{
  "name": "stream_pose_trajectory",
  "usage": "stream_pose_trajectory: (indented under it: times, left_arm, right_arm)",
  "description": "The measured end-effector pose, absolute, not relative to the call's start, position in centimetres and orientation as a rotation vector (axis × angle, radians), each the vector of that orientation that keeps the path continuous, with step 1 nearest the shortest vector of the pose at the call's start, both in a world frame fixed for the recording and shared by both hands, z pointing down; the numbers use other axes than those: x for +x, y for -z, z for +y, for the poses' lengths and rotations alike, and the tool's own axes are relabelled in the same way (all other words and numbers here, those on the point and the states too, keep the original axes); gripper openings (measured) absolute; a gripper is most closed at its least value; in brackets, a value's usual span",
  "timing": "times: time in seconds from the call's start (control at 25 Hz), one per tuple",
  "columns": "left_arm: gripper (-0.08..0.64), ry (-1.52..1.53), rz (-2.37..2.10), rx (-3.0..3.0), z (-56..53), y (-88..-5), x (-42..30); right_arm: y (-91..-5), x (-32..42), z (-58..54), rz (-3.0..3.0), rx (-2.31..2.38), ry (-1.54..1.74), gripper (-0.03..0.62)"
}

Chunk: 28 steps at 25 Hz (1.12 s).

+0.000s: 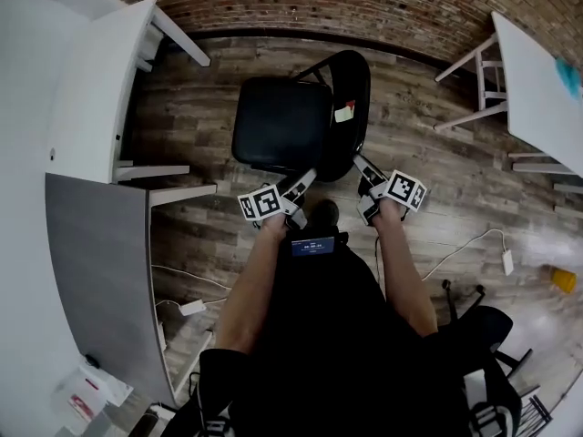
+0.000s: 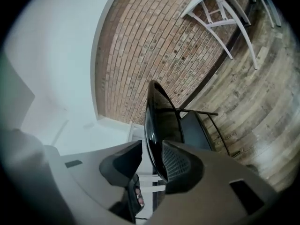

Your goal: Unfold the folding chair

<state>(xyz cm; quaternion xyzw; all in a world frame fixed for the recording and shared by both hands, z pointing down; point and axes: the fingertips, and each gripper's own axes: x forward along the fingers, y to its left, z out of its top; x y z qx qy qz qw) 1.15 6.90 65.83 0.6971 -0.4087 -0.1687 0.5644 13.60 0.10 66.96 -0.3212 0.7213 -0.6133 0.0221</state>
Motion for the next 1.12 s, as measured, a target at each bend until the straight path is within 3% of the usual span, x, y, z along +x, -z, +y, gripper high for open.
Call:
stream_pose_trajectory:
  times: [0.4, 1.12]
  left_arm:
    - [0.193, 0.389, -0.9, 1.742, 10.0, -62.6, 0.4]
    - [0.195, 0.411, -0.643, 2.055, 21.7, -52.3, -1.7]
  right_arm:
    - [-64.9, 13.2, 5.1, 2.156, -0.858, 1.846, 0.137]
    - [-49.5, 8.8, 21.6, 2.241, -0.806, 1.528, 0.135]
